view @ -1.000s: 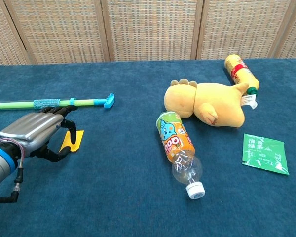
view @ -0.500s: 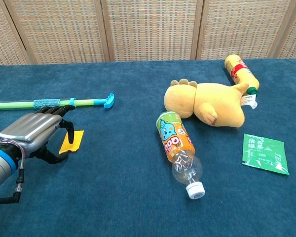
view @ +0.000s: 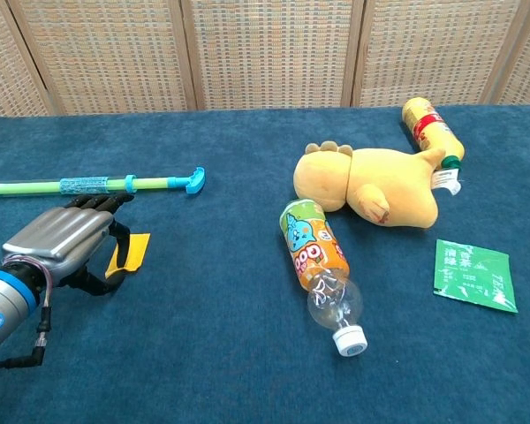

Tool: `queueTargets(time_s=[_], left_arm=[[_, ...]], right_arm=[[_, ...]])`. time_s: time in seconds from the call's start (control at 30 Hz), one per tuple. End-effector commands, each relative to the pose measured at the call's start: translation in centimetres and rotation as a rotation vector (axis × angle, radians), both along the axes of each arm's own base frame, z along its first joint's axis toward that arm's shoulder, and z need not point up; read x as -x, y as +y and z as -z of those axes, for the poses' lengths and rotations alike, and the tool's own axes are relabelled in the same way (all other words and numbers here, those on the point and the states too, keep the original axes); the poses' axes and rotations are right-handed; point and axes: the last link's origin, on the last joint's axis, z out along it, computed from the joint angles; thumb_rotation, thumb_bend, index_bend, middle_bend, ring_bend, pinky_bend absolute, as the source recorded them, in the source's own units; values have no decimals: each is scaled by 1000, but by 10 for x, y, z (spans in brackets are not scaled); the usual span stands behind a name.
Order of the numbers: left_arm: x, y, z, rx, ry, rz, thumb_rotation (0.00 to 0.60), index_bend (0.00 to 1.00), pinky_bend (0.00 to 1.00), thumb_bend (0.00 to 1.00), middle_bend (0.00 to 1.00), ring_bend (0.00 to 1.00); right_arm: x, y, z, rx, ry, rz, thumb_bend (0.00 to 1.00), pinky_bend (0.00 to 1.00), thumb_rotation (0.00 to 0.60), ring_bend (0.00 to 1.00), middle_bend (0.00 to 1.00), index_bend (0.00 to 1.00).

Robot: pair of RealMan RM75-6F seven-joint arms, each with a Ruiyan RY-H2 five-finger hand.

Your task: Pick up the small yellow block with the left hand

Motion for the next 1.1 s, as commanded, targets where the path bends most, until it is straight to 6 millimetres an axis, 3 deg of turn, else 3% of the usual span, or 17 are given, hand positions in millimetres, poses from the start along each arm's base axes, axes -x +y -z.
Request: queueTargets(time_s=[0.03,0.3,1.1], left_arm=[[0,1,0,-4,-3,-2,600,600,0,363,0,0],[1,3,-2,-5,-22,0,600,645,0,477,0,0],[4,13,-8,-16,-25,8,600,586,0,617,0,0]], right_arm=[[0,1,0,-1,-2,-2,0,0,600,0,0,0],[0,1,0,-5,-4,-3,0,0,600,0,0,0],[-1,2,-1,-7,-10,-9,0,0,600,0,0,0]])
